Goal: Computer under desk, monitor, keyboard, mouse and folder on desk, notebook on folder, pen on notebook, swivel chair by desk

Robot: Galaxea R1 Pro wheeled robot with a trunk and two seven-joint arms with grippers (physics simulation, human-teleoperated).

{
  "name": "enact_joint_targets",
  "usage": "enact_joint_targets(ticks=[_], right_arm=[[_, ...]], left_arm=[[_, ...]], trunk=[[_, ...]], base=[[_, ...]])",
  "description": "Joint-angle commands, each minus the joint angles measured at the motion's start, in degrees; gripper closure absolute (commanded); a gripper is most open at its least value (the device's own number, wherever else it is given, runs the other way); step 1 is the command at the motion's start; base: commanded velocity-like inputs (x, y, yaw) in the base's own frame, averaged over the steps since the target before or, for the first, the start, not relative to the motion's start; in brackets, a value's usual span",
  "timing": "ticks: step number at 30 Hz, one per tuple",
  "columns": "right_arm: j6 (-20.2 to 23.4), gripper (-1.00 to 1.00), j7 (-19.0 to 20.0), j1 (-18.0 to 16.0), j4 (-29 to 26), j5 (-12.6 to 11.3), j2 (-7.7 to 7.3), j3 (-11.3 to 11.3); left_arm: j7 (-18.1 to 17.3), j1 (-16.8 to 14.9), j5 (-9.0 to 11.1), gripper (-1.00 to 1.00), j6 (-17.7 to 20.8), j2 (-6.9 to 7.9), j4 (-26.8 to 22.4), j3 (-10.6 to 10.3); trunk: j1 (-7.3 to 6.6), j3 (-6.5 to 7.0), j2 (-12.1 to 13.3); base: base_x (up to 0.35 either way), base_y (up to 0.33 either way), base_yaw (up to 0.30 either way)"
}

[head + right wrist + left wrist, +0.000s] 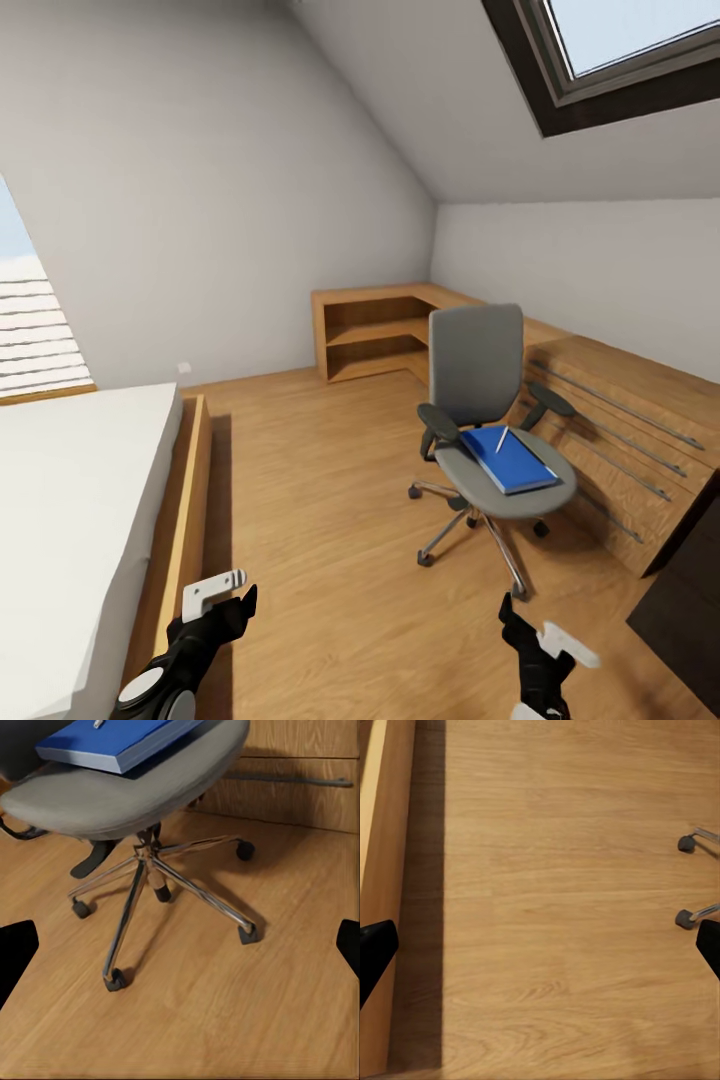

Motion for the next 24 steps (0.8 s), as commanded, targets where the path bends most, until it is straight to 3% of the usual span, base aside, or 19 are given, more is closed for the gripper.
enact_joint_targets(ticks=[1,9,24], right_arm=[[-0.88,-1.00,0.23,0.49,0.12,0.06,0.12,0.04],[-4.96,-1.00,0.33,4.42,0.27,2.26,0.60,0.03],[-5.18,-1.00,0.39,6.87,0.29,3.15,0.37,0.06]], left_arm=[[0.50,-0.01,0.61,-1.00,0.16,-0.01,-0.07,-0.06],[0.51,-0.01,0.60,-1.00,0.11,-0.04,-0.05,-0.07],[0.52,-0.01,0.60,-1.00,0.10,-0.04,-0.03,-0.16]], trunk=[[-0.23,0.14,0.39],[-1.98,1.58,3.60],[-5.28,4.27,9.62]], base=[[0.000,0.000,0.000],[0.000,0.000,0.000],[0.000,0.000,0.000]])
